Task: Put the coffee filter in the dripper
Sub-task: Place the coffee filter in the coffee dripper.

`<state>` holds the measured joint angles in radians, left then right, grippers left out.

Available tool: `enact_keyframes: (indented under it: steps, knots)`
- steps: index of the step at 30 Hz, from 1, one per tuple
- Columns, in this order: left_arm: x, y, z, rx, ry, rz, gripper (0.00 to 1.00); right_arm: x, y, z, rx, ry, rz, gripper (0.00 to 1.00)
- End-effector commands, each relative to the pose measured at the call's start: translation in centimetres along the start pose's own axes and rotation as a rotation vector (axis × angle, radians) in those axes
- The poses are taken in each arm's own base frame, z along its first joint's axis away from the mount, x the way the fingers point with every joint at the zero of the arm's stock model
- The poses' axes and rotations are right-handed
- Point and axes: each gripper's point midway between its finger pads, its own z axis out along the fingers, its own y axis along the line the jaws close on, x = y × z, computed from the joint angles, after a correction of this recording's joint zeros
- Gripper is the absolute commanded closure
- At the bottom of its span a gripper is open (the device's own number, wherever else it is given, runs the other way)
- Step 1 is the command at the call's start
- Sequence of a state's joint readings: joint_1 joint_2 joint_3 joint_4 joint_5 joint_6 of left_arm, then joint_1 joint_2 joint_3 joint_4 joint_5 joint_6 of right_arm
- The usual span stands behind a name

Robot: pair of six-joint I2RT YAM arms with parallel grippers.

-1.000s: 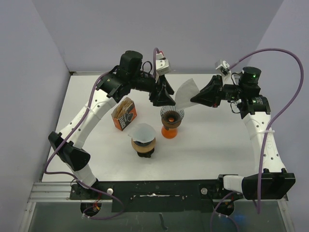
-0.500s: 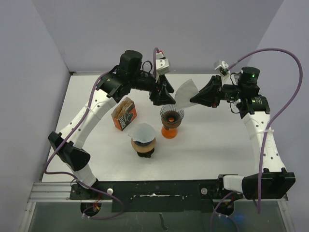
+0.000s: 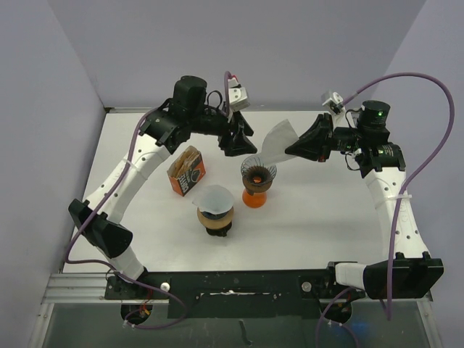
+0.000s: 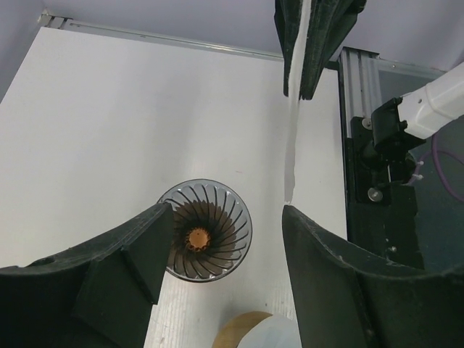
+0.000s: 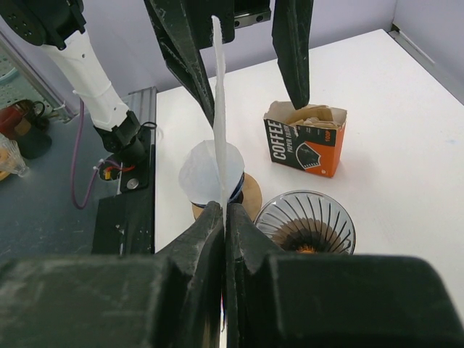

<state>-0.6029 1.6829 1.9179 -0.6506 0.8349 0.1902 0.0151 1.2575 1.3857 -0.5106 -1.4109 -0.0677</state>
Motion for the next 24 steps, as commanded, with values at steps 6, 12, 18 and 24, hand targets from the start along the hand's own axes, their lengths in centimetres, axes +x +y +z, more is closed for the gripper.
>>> enact_keyframes:
  steps: [6, 12, 18, 24]
  knots:
    - [-2.3, -1.4, -0.2, 0.015, -0.054, 0.070, 0.40, -2.2, 1.9, 0.0, -0.037, -0.016, -0.084, 1.00]
    - [-2.4, -1.6, 0.0, 0.017, -0.054, 0.074, 0.41, -2.1, 2.0, 0.0, -0.038, -0.016, -0.081, 1.00]
    - [-2.8, -1.6, -0.4, 0.002, -0.060, 0.089, 0.42, -1.7, 1.9, 0.0, -0.039, -0.015, -0.073, 1.00]
    - [-3.5, -1.2, -1.2, -0.019, -0.076, 0.090, 0.41, -1.4, 2.0, 0.1, -0.046, -0.014, -0.069, 1.00]
